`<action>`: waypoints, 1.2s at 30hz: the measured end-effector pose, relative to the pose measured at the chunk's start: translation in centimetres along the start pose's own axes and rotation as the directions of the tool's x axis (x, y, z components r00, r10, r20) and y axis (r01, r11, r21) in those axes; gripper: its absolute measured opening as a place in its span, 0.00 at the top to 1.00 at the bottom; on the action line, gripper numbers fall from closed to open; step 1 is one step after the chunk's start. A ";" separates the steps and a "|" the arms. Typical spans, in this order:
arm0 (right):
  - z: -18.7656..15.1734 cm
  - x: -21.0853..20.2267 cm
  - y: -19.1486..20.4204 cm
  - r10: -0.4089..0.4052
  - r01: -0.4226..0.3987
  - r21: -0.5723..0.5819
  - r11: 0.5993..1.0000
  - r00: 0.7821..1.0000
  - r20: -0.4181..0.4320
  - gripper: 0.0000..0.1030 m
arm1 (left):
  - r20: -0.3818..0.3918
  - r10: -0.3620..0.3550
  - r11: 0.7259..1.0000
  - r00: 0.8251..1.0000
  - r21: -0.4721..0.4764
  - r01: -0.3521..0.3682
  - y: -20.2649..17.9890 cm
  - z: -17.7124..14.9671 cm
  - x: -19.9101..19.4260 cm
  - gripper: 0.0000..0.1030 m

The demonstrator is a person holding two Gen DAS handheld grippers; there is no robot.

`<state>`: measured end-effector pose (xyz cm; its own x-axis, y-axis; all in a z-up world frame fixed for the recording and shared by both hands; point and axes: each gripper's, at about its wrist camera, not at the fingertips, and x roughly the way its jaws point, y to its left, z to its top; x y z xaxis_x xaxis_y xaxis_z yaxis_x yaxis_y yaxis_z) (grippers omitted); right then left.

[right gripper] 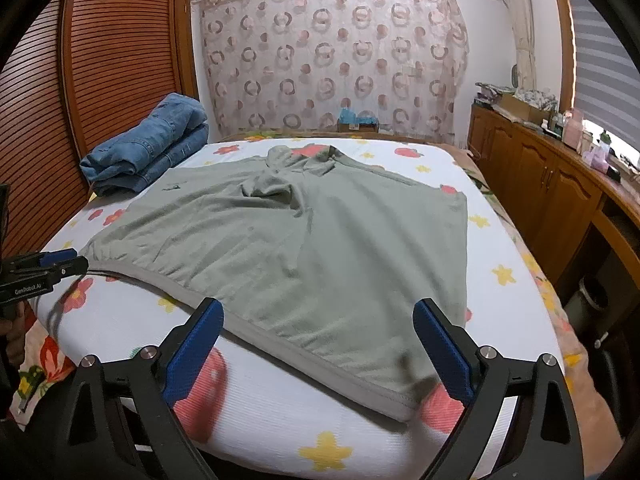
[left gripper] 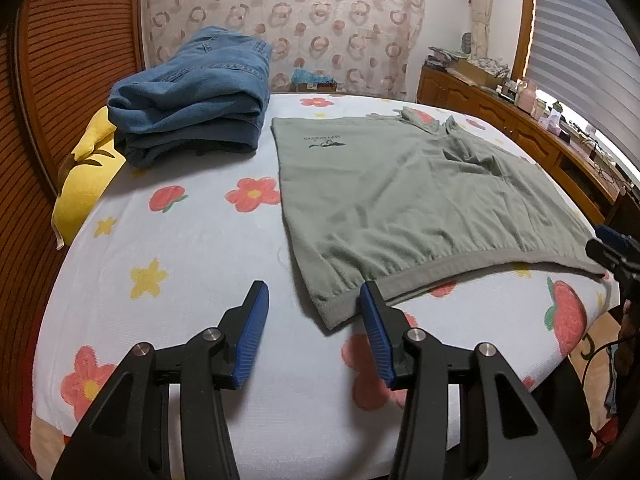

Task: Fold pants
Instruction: 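Grasp the sleeve with the left gripper, fold it across the body, release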

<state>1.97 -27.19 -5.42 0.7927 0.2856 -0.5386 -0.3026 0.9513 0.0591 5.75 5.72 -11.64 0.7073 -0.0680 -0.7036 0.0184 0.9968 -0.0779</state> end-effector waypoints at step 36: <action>-0.2 -1.4 -2.4 -0.004 0.004 0.031 1.000 1.000 0.001 0.44 | 0.072 -0.335 0.912 0.939 0.274 0.304 -14.0 9.6 -2.9 0.95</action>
<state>1.47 -29.91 -4.94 0.7942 0.2817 -0.5384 -0.2827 0.9556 0.0831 10.20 -7.65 -1.74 0.7095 -0.3946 -0.5838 0.4253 0.9004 -0.0917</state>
